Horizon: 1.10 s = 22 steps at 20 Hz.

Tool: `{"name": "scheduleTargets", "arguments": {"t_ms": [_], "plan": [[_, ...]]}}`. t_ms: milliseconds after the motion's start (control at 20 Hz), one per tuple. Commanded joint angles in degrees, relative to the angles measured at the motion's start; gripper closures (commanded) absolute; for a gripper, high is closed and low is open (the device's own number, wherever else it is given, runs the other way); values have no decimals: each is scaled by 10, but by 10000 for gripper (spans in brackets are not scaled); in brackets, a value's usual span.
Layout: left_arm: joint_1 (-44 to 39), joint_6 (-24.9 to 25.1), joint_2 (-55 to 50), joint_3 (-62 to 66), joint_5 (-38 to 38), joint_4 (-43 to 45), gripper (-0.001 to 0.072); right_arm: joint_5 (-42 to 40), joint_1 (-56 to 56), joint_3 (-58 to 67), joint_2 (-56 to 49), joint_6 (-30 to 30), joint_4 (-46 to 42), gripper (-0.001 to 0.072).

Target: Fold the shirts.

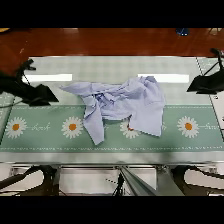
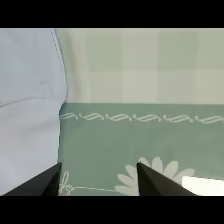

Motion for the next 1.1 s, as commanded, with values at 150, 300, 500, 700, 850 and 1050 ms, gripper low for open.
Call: {"name": "scheduleTargets", "arguments": {"t_ms": [150, 300, 500, 700, 850, 1050], "plan": [[-49, 38, 49, -262, 87, -99, 109, -52, -56, -108, 10, -49, 100, 166], [-116, 31, 39, -303, 163, -120, 108, -66, -56, -110, 10, -60, 118, 166], [-192, 33, 6, -303, 227, -195, 108, -66, -56, -110, 10, -63, 125, 168], [-256, 32, -37, -303, 282, -237, 108, -64, -56, -110, 10, -63, 129, 168], [-279, 25, -58, -300, 324, -268, 120, -58, -56, -110, 10, -63, 135, 179], [-282, -7, -80, -300, 349, -282, 341, -56, -56, -110, 10, -63, 135, 179]]}}
